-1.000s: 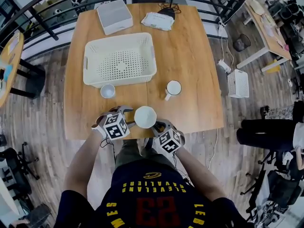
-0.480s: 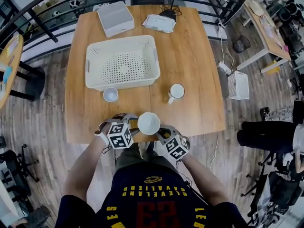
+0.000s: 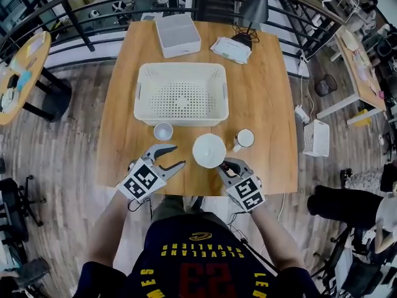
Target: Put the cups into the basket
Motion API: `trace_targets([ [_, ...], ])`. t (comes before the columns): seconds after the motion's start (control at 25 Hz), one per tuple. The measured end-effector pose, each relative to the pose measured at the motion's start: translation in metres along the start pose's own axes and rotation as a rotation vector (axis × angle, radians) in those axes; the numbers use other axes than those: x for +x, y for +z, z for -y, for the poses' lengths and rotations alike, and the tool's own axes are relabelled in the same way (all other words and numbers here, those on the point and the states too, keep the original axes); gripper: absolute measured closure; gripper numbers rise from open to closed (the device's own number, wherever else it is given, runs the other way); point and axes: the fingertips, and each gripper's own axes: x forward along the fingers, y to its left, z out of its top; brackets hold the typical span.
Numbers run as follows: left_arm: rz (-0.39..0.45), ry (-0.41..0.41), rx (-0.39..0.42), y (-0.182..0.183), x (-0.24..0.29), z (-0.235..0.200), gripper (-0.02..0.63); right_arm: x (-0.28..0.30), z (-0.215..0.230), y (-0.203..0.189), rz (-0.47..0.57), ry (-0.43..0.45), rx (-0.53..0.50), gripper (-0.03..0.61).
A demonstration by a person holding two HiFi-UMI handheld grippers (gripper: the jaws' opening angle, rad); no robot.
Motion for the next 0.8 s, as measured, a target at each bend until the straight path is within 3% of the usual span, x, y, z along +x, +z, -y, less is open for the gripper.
trace_targets([
  [0.12,0.008,0.049,-0.025,-0.005,-0.017,-0.013,0.410,0.006,0.017,0.034,0.029,-0.012,-0.020,0.537],
  [0.32,-0.050,0.124,-0.078,-0.031,-0.042,-0.037,0.410,0.020,0.041,0.088,0.064,0.001,-0.015,0.537],
  [0.56,-0.015,0.195,-0.150,-0.041,-0.066,-0.074,0.410,0.044,0.071,0.141,0.063,0.004,-0.103,0.537],
  [0.8,0.033,0.228,-0.202,-0.044,-0.086,-0.104,0.410,0.082,0.083,0.173,0.070,0.030,-0.095,0.537],
])
